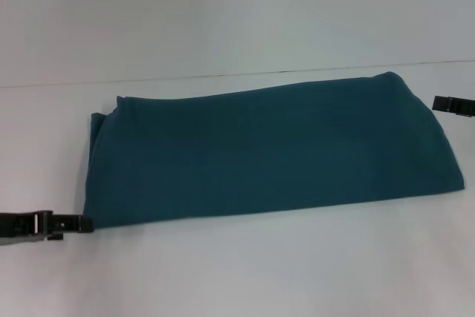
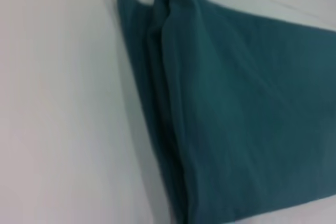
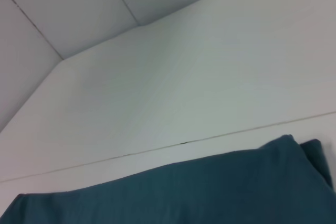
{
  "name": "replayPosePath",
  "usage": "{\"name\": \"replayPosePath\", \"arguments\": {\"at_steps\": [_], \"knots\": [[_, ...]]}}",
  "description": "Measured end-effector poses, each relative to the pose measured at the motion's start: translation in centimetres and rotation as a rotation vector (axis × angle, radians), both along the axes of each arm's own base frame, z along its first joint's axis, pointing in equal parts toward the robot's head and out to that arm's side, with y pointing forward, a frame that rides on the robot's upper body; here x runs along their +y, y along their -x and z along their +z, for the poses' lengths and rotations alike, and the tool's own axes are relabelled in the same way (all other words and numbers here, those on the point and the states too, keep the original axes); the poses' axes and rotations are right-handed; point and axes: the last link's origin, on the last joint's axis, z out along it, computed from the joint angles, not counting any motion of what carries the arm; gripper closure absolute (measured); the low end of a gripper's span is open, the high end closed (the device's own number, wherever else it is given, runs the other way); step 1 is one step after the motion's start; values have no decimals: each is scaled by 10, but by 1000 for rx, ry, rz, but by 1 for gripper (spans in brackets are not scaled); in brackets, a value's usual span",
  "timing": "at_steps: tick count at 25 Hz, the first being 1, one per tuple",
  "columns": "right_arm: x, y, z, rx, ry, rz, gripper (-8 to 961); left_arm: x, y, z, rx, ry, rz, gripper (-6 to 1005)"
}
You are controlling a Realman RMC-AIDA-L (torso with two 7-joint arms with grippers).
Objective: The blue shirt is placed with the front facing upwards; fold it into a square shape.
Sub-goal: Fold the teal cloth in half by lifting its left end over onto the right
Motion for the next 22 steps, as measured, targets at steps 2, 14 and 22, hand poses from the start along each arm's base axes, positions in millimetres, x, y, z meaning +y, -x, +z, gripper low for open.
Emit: {"name": "replayPosePath", "arguments": {"at_steps": [2, 14, 22], "knots": [[2, 2, -1, -5, 3, 8, 224, -1, 0, -2, -4, 12, 17, 311], [11, 11, 3, -17, 1, 35, 225, 8, -6, -16, -63, 49, 99, 311], [13, 13, 4, -23, 3, 43, 224, 14, -6, -21, -52, 58, 149, 311]]}}
